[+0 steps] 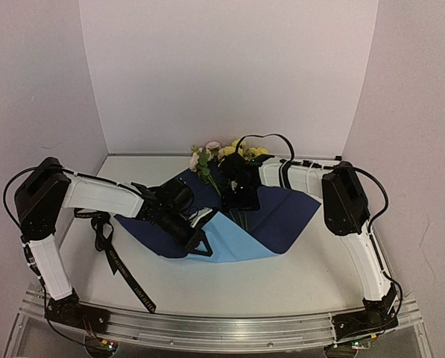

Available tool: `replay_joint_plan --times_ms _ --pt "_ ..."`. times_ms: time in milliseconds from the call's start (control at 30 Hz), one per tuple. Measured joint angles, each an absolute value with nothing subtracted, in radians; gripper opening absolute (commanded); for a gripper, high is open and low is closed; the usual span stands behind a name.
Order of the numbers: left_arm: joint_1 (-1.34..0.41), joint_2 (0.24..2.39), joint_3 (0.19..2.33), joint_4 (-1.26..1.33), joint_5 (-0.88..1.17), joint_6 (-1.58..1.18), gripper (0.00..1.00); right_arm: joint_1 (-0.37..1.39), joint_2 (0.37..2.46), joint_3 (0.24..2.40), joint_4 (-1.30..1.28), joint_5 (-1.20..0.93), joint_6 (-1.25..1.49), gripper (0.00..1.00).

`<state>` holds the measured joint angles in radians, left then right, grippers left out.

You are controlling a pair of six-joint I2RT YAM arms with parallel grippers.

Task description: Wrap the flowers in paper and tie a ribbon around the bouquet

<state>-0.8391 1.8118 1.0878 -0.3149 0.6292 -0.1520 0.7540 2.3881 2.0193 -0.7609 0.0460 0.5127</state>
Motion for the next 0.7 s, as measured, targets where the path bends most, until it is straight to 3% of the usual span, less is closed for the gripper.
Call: replay_joint_plan --times_ms 700 --pt "-0.839 1.812 1.088 -0.314 0.627 -0.149 0.06 0.774 2.417 2.111 -0.754 -0.166 0.595 0.70"
